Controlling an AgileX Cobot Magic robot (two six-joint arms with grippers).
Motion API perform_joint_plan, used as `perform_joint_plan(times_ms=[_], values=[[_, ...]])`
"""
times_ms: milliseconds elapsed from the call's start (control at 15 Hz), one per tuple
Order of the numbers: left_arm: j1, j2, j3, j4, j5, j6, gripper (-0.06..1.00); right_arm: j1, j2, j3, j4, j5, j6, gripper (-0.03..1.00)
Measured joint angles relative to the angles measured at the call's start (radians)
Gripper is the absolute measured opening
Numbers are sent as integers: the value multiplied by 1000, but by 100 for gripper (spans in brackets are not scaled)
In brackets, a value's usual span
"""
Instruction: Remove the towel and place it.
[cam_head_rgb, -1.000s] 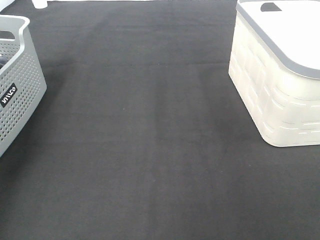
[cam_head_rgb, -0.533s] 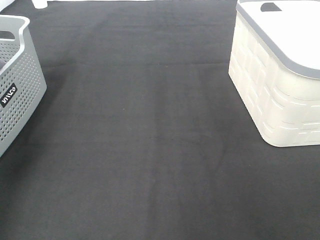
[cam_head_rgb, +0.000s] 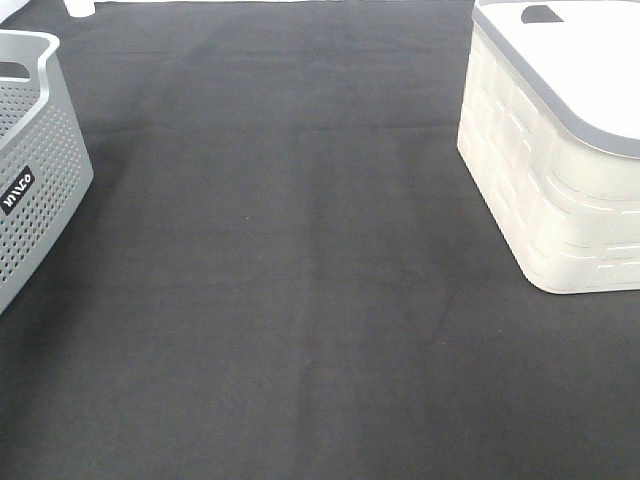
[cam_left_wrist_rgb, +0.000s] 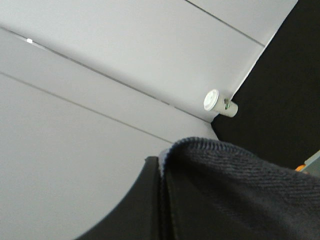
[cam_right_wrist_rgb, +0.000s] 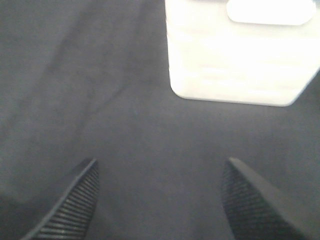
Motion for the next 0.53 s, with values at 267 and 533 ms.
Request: perform_joint_plan(times_ms=[267,533], values=[[-192,18,-24,-18,-76,2,0,0,195,-64,177,-88,-145,68],[-343,138,-215,-126,43,-71,0,0,426,-99,476,-145,-446,68]])
